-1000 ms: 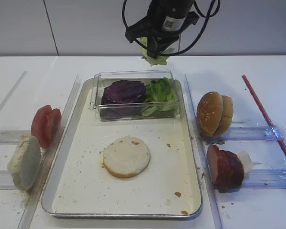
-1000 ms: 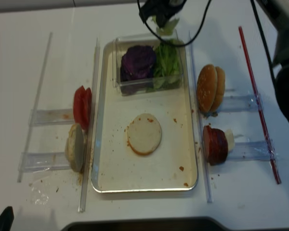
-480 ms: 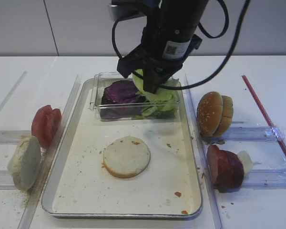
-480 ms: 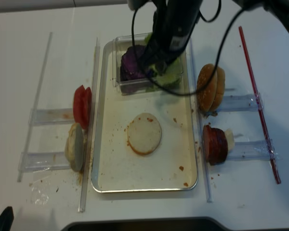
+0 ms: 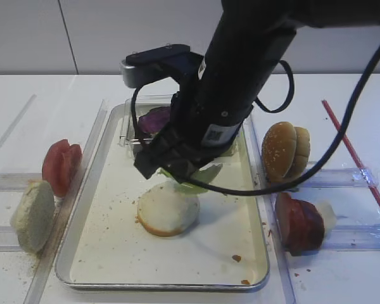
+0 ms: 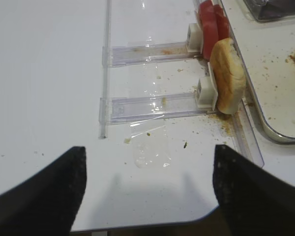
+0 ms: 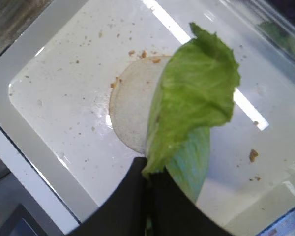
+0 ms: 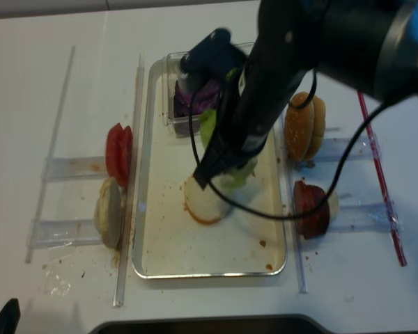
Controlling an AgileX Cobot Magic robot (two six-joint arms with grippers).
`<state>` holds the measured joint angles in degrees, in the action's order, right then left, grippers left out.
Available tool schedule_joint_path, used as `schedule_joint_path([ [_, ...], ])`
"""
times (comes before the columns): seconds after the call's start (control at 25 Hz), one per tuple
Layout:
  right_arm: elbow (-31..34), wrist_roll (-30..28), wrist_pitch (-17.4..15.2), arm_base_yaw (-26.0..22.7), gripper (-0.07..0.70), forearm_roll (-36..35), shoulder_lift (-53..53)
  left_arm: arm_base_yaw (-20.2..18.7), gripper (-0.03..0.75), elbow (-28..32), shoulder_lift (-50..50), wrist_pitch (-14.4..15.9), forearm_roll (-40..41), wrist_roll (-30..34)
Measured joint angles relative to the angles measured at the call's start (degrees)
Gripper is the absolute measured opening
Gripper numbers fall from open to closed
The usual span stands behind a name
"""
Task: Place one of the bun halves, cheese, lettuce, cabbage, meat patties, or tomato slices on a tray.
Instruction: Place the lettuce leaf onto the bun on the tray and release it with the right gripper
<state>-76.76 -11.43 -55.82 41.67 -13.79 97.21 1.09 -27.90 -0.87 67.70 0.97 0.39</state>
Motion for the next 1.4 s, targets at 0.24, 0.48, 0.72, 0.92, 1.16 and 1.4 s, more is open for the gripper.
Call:
schedule_joint_path([
  [0.24, 0.41, 0.00, 4.83, 2.26, 0.018, 2.72, 1.06, 0.00, 0.491, 0.00, 0.00, 0.00, 0.00, 0.00],
  [0.48, 0.41, -1.53, 6.14, 2.26, 0.018, 3.41, 3.78, 0.00, 0.491, 0.00, 0.00, 0.00, 0.00, 0.00],
  [0.72, 0.41, -2.71, 7.31, 2.26, 0.017, 3.09, 6.26, 0.00, 0.491, 0.00, 0.00, 0.00, 0.00, 0.00],
  [0.92, 0.41, -3.77, 7.53, 2.26, 0.016, 2.33, 7.42, 0.00, 0.491, 0.00, 0.00, 0.00, 0.00, 0.00],
  [1.16, 0.41, -6.02, 7.66, 2.26, 0.016, -0.21, 10.16, 0.00, 0.491, 0.00, 0.00, 0.00, 0.00, 0.00],
  [1.4, 0.41, -6.19, 7.75, 2.26, 0.017, 0.01, 10.97, 0.00, 0.491, 0.00, 0.00, 0.00, 0.00, 0.00],
])
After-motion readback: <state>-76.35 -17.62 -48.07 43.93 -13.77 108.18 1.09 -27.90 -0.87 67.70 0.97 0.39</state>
